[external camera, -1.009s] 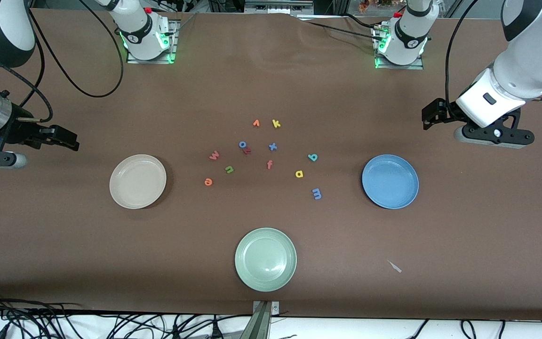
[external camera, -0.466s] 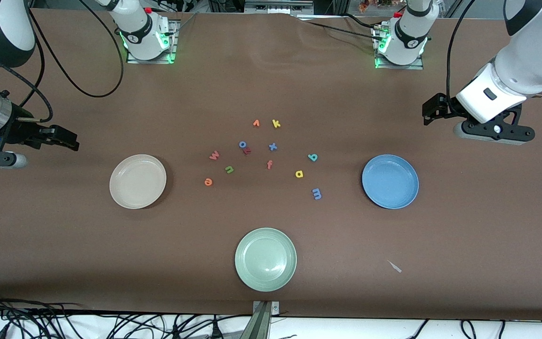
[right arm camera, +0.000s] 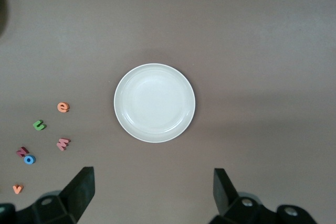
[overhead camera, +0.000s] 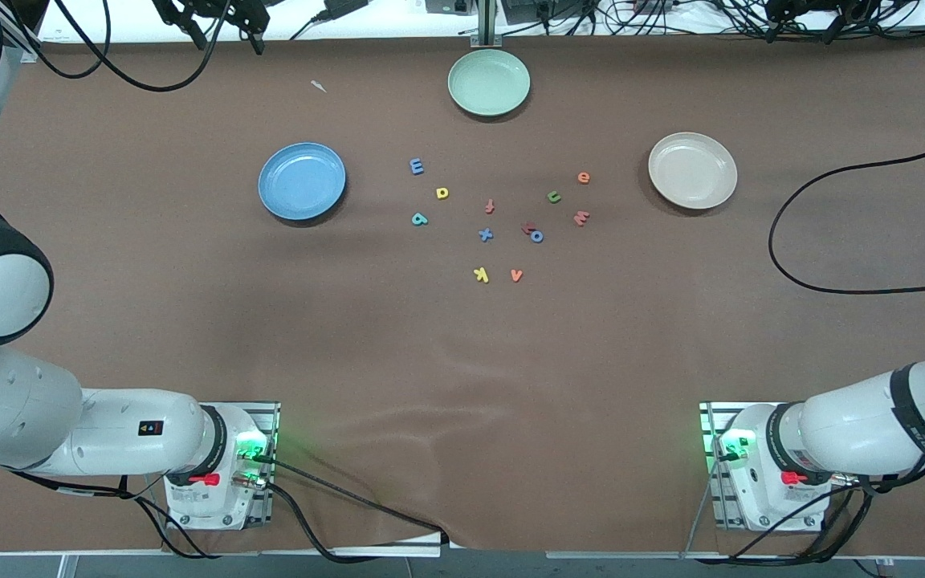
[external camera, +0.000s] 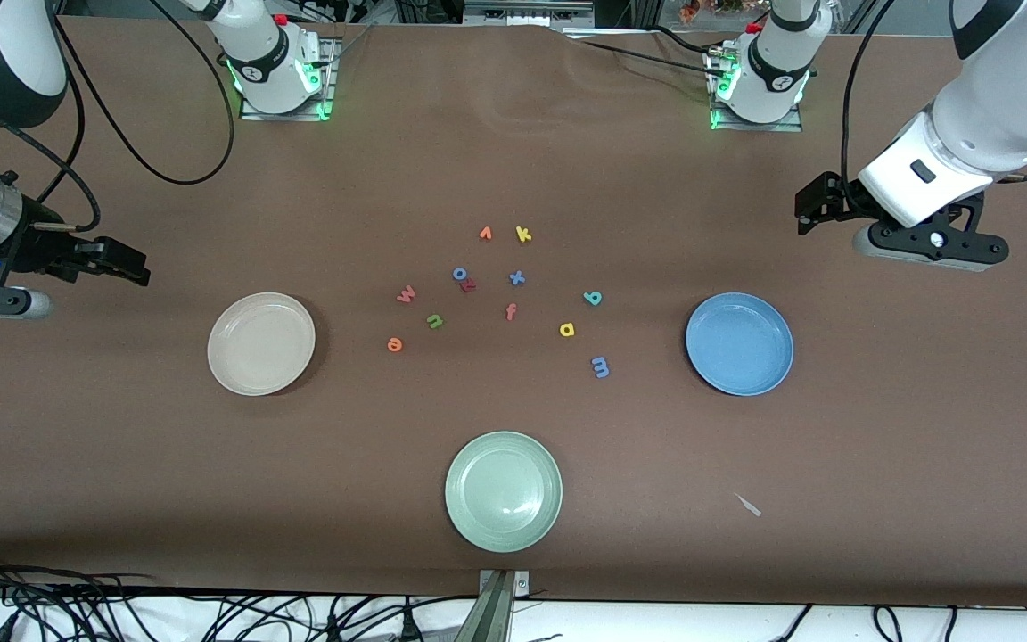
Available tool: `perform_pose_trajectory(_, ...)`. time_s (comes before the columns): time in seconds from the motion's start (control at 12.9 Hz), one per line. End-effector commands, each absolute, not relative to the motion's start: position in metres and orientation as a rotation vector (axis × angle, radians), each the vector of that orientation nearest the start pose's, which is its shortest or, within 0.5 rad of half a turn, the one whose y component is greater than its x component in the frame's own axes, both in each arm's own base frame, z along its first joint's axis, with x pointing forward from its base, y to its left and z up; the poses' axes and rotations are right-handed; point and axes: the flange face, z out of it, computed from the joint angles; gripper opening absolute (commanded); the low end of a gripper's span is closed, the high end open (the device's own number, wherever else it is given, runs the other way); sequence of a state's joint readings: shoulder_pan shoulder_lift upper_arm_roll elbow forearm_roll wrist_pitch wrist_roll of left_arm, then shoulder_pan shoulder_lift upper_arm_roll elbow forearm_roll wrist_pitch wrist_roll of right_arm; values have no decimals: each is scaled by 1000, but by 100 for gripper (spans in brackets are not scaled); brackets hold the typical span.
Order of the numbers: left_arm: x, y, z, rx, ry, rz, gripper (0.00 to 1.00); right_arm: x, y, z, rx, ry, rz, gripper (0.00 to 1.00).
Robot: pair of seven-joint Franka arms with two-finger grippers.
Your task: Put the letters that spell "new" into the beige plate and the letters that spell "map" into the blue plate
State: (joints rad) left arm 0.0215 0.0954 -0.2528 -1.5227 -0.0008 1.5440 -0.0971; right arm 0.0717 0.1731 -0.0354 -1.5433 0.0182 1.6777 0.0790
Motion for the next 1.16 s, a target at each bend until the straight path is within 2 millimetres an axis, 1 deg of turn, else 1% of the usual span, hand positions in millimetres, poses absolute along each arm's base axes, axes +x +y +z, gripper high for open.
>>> perform_pose_trajectory(0.0,565,-125,601,-3119,224,111,100,611,26,549,-3127,59,54,100)
perform_pose_trajectory(0.08,565,-121,601,-3120,215,111,100,611,26,549,-3127,59,54,100)
perform_pose_trajectory(0.39,565,-118,601,-3118,207,123,100,611,27,549,-3127,56,54,100)
perform_pose_trajectory(0.85,564,-119,602,-3115,219,124,100,611,26,548,-3127,59,59,100)
perform_pose_trajectory(0.93,565,-117,609,-3104,217,100,100,611,26,548,-3127,59,59,100)
perform_pose_trajectory(1.09,565,-119,611,-3098,222,102,100,611,26,548,-3127,59,59,100)
